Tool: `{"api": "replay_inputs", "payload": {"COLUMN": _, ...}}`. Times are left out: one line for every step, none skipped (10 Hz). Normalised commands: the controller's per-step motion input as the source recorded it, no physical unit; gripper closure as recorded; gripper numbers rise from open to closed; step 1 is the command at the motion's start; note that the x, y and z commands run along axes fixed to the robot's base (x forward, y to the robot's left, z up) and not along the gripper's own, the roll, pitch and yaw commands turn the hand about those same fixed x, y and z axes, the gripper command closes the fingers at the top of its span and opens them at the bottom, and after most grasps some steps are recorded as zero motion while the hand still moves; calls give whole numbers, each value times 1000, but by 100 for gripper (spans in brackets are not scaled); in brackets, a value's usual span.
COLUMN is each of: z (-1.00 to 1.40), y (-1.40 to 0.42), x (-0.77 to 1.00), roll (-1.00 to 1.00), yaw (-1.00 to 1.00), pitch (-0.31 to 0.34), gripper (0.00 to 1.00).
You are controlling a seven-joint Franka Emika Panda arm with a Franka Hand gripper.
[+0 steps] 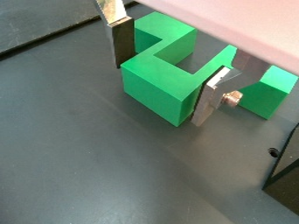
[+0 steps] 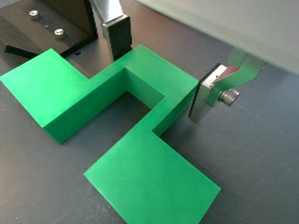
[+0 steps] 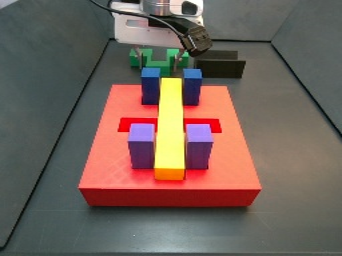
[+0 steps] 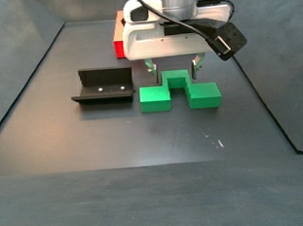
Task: Pick up the green object. Move up. Place the green object on the fixture. Regrasp the green object. Move to above the board. Insert the green object.
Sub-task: Pick up the green object.
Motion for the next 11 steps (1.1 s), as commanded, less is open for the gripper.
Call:
{"api": "replay_inputs", "payload": {"z": -60, "y": 0, "x": 0, "roll": 61, "yaw": 0, "pitch": 0, "gripper": 0}}
{"api": "replay_inputs", "payload": {"z": 0, "y": 0, "x": 0, "roll": 0, "yaw": 0, "pitch": 11, "gripper": 0}}
{"api": "replay_inputs", "payload": {"z": 0, "y": 0, "x": 0, "roll": 0, "yaw": 0, "pitch": 0, "gripper": 0}}
{"api": "replay_inputs", "payload": {"z": 0, "y": 0, "x": 0, "roll": 0, "yaw": 0, "pitch": 0, "gripper": 100}}
{"api": "replay_inputs", "payload": {"z": 0, "y": 0, "x": 0, "roll": 0, "yaw": 0, "pitch": 0, "gripper": 100}}
{"api": "replay_inputs", "payload": {"z": 0, "y": 0, "x": 0, "roll": 0, "yaw": 0, "pitch": 0, "gripper": 100}}
{"api": "replay_inputs", "payload": {"z": 0, "y": 0, "x": 0, "roll": 0, "yaw": 0, "pitch": 0, "gripper": 100}}
{"api": "replay_inputs", "payload": {"z": 0, "y": 0, "x": 0, "roll": 0, "yaw": 0, "pitch": 0, "gripper": 100}}
{"api": "replay_inputs", "payload": {"z": 0, "y": 0, "x": 0, "roll": 0, "yaw": 0, "pitch": 0, "gripper": 100}}
{"api": "replay_inputs", "payload": {"z": 0, "y": 0, "x": 0, "roll": 0, "yaw": 0, "pitch": 0, "gripper": 100}}
{"api": "replay_inputs", "payload": {"z": 0, "y": 0, "x": 0, "roll": 0, "yaw": 0, "pitch": 0, "gripper": 100}}
